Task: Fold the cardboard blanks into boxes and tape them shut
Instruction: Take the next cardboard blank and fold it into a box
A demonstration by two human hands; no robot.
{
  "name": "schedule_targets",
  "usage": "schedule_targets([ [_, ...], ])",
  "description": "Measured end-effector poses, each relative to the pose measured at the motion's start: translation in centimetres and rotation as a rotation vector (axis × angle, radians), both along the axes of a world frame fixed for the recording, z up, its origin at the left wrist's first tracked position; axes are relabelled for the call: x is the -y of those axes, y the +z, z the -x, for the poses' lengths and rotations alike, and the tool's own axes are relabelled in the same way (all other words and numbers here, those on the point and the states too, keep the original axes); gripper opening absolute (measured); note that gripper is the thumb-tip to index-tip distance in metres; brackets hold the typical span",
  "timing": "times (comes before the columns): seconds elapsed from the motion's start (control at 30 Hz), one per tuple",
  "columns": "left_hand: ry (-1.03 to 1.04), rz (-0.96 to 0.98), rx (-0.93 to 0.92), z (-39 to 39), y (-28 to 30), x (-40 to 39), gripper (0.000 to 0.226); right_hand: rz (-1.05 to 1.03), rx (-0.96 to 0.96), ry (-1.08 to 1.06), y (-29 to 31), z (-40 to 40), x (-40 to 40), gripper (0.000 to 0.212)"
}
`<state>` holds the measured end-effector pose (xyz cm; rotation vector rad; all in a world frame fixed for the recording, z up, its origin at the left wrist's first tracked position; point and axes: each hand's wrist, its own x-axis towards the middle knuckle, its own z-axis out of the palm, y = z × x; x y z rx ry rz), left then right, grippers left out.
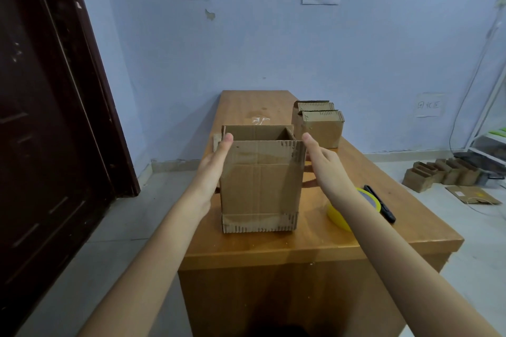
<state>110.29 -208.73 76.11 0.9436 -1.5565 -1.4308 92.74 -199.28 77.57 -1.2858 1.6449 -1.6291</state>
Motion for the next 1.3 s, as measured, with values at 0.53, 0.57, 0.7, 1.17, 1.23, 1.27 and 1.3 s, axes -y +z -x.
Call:
schedule_targets([
  [0.53, -0.424, -0.007, -0.082, -2.7, -1.2, 1.6, 0.100, -0.093, -0.120, 0.123, -2.0, 2.4, 0.1, 0.045],
  [0.57, -0.435, 0.009, -0.071, -2.8, -1.4, 1.7, 0.104, -0.089, -0.136, 0.141, -2.2, 2.5, -0.1, 0.048],
  [0.7, -0.401, 0.115, 0.002, -2.9, -2.3, 1.4, 0.103, -0.094, -0.247, 0.160, -2.8, 2.8, -0.5, 0.063],
  [1.17, -0.387, 0.286, 0.243, -3.4, -2.4, 2.7, 0.089, -0.070, -0.362, 0.296, -3.3, 4.1, -0.8, 0.070],
  [1.23, -0.411, 0.272, 0.231, -3.5, -2.2, 2.7, 0.086, -0.074, -0.397, 0.322, -3.2, 4.4, -0.8, 0.068],
  [1.27, -0.423, 0.258, 0.222, -3.4, -2.1, 2.7, 0.086, -0.066, -0.397, 0.323, -3.2, 4.5, -0.7, 0.064],
  [1.3, -0.433, 0.243, 0.210, -3.5, -2.1, 2.7, 0.087, -0.047, -0.384, 0.312, -3.2, 4.4, -0.6, 0.059],
])
